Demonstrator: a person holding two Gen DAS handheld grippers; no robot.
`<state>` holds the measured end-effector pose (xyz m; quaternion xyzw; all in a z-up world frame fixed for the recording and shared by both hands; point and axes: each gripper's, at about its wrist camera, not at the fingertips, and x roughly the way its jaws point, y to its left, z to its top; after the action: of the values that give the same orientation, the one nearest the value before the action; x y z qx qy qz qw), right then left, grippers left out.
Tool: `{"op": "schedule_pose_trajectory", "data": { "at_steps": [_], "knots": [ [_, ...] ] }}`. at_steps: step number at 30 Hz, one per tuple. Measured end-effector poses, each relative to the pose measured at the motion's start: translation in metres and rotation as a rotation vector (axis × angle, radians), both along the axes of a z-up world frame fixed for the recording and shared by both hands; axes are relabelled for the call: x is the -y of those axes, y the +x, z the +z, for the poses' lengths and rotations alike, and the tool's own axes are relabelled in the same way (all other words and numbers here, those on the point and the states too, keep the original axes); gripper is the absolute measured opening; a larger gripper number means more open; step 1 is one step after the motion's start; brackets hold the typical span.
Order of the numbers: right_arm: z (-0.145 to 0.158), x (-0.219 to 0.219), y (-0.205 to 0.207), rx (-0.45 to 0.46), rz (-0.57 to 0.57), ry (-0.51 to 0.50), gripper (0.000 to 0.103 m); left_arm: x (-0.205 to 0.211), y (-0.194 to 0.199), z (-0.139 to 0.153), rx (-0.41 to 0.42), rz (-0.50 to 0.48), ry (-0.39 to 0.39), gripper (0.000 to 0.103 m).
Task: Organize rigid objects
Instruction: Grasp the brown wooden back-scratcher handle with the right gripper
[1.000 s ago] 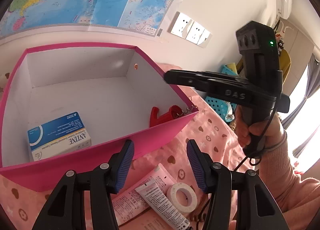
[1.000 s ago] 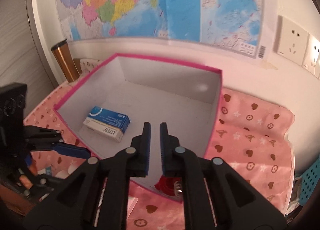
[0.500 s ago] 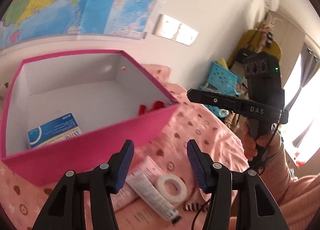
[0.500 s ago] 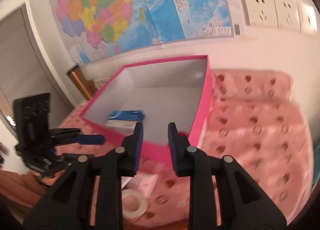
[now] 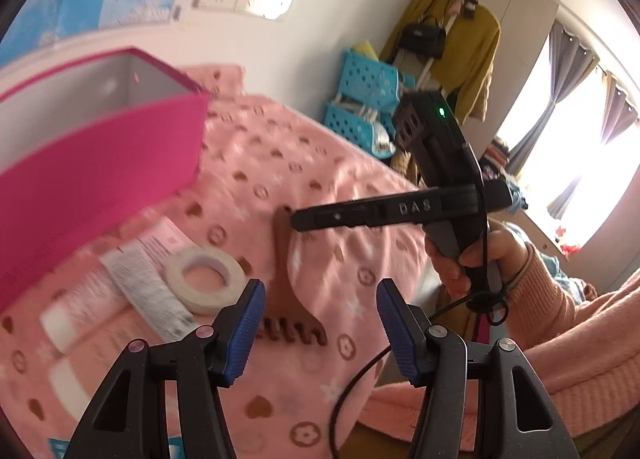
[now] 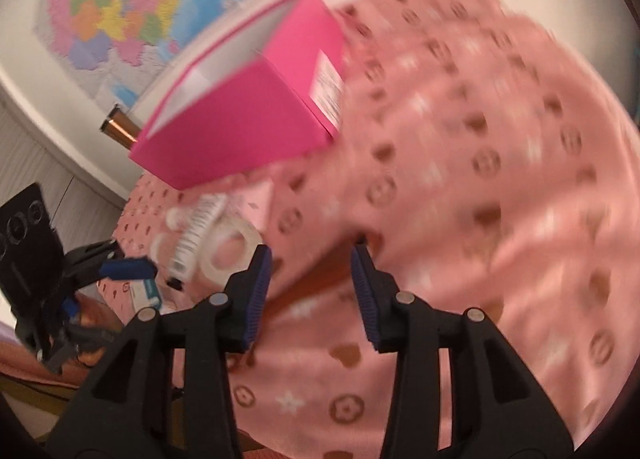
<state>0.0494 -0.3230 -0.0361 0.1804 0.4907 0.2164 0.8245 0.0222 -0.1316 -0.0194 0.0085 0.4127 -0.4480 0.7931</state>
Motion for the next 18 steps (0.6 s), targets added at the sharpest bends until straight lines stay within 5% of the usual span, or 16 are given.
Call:
{"op": "schedule_pose_trajectory", "data": {
  "at_steps": [8,18],
  "knots": [
    [-0.011,-0.016,0.006,-0.003,-0.016,-0.015,0.044,0.013,0.007,-0.030,-0.098,0.014,0.027,0.058],
    [-0.007,-0.057,0.013,0.078,0.018,-0.239,0.057,0.019,0.012,-0.037,-0.140,0.019,0.009,0.058]
  ]
}}
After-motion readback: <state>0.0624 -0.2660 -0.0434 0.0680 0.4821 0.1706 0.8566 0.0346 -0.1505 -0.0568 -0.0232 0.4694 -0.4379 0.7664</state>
